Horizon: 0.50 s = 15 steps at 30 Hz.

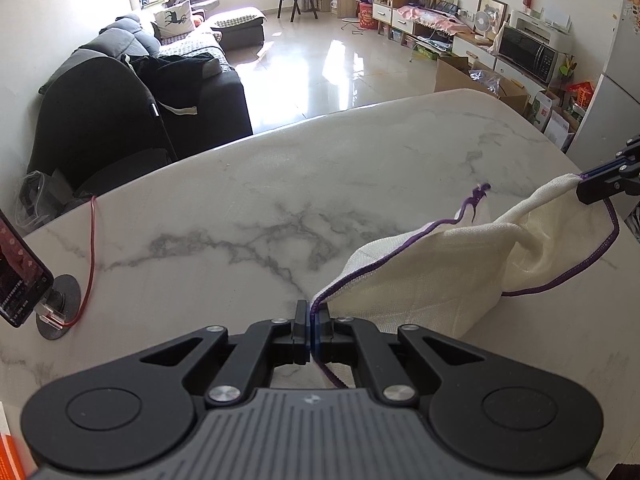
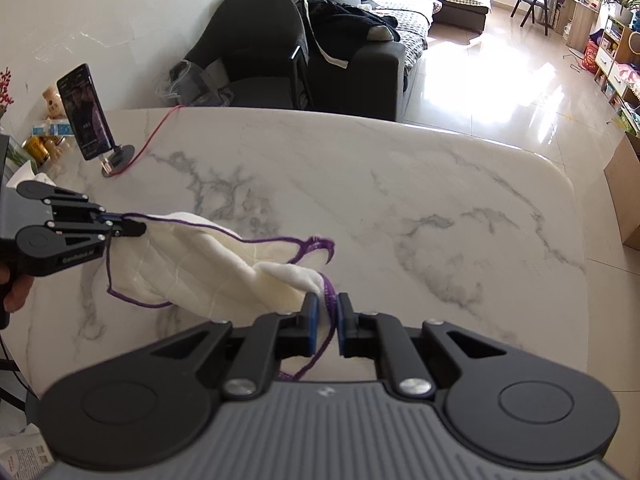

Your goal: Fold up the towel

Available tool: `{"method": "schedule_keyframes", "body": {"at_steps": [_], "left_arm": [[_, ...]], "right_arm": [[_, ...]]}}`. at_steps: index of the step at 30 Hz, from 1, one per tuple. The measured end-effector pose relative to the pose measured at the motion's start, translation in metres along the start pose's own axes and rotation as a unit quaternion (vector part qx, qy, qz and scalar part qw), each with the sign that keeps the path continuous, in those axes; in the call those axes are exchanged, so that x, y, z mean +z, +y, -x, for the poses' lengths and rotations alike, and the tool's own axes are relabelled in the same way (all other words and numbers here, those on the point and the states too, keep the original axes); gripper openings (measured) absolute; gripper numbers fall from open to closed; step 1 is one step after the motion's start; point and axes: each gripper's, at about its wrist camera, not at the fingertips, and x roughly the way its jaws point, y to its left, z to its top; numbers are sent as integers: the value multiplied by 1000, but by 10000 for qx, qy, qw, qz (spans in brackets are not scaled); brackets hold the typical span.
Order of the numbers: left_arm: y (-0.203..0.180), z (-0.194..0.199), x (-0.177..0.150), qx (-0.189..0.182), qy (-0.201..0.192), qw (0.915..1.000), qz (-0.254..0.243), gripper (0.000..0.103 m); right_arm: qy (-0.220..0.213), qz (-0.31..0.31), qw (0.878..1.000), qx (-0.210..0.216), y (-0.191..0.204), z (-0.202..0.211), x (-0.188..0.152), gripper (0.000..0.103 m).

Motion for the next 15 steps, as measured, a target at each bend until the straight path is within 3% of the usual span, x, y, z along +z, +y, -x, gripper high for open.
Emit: {"method": "schedule_keyframes", "body": {"at_steps": [15], "left_arm": [[15, -17, -34, -43, 328, 9989, 318, 1]], "right_arm": [[219, -475, 9986, -40, -29, -16, -31, 11]]}}
